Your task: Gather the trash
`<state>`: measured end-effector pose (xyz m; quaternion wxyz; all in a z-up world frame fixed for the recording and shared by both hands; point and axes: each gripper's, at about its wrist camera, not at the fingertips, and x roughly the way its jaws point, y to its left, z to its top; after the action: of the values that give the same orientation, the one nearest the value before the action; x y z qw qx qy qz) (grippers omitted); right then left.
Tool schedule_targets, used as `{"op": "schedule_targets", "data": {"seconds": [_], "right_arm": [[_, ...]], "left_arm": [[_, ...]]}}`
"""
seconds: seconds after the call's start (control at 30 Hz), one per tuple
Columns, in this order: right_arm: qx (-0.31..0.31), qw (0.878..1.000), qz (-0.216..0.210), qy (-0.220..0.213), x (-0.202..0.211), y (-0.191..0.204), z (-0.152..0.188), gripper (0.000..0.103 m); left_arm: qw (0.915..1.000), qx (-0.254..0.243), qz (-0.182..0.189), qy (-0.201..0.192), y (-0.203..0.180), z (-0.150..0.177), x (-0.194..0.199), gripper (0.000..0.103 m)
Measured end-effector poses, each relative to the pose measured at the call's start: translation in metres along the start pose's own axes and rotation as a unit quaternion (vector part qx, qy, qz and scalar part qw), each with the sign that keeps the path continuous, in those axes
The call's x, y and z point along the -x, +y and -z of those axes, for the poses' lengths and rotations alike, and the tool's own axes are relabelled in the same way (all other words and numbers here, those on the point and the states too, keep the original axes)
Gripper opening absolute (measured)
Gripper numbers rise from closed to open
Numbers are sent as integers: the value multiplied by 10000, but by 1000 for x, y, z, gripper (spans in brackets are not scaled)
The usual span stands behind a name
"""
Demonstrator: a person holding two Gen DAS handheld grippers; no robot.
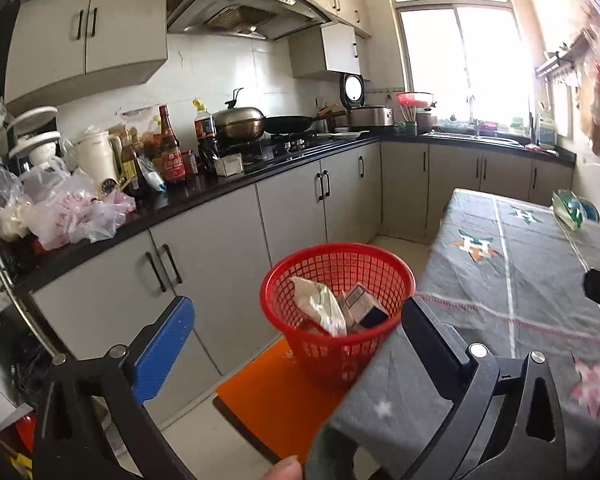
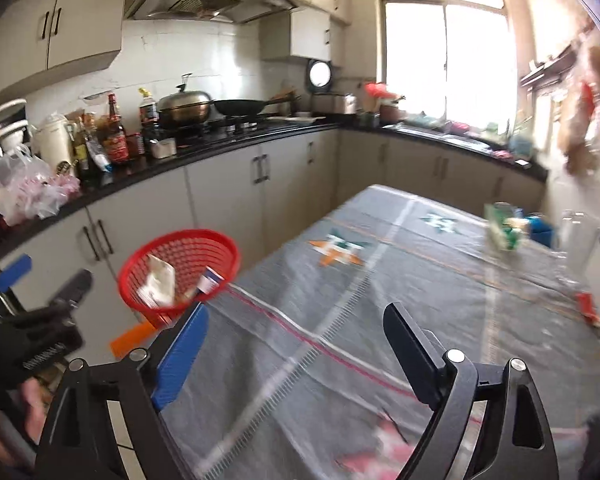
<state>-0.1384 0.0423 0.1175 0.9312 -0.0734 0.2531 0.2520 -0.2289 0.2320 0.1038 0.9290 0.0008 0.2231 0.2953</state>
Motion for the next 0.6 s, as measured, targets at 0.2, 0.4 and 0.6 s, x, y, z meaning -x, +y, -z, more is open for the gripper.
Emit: {"op": "schedule_targets", "data": {"seconds": [0.2, 0.4, 0.6], "right_arm": [[-64, 9992, 397, 2, 43, -11, 28, 96], [-9, 9978, 655, -65, 62, -13, 43, 102], [-30, 9976, 661, 213, 48, -10, 49, 102]], "left_arm": [[9992, -398, -23, -86, 0, 9, 32, 103], [9986, -511, -129, 33, -16, 20, 30, 103], [9982, -541, -9, 261, -23, 29, 17, 103]]}}
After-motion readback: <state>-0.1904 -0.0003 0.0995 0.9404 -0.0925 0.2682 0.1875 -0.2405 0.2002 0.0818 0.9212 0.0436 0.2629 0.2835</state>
